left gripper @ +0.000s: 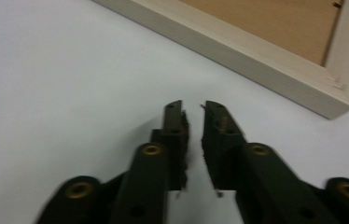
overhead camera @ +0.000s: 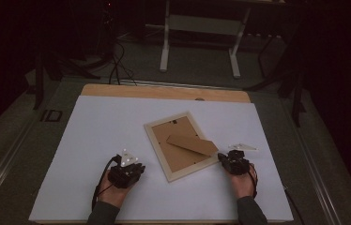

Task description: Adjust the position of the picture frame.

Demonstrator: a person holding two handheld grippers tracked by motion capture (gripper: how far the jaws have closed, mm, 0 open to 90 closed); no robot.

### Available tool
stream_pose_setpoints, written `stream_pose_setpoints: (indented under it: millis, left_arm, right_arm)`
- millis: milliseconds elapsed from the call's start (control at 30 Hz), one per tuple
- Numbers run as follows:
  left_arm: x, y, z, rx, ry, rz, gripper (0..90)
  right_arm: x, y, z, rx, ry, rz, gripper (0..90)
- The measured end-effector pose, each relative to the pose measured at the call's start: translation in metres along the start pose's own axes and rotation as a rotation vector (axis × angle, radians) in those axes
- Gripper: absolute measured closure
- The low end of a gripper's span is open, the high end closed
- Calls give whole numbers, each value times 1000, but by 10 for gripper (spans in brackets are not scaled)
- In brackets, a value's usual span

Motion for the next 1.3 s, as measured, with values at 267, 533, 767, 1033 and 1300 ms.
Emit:
stream_pose_setpoints:
  millis: [267, 533, 767, 1033, 1300]
  left_arm:
    - [0, 2, 12, 41, 38, -4, 900]
    - [-1, 9, 18, 46, 62, -23, 899]
    - [-1, 11, 15, 35, 56, -31, 892]
    - [-2, 5, 9, 24, 39, -19, 879]
    - [-2, 0, 6, 28, 32, -7, 879]
  right_arm:
    - [1, 0, -5, -14, -14, -2, 900]
    - [2, -1, -12, -37, -43, -12, 900]
    - [3, -1, -18, -63, -71, -25, 900]
    - [4, -3, -25, -83, -98, -35, 900]
    - [5, -3, -28, -109, -116, -45, 900]
Point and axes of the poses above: each handheld gripper's, and its own axes: y roughly forward along the jaws, x roughly out of its underside, z roughly to its right, the point moved 1 cm from there along y, roughly forward along the jaws, and after that the axes turned 1 degree about x, right-handed, at the moved point
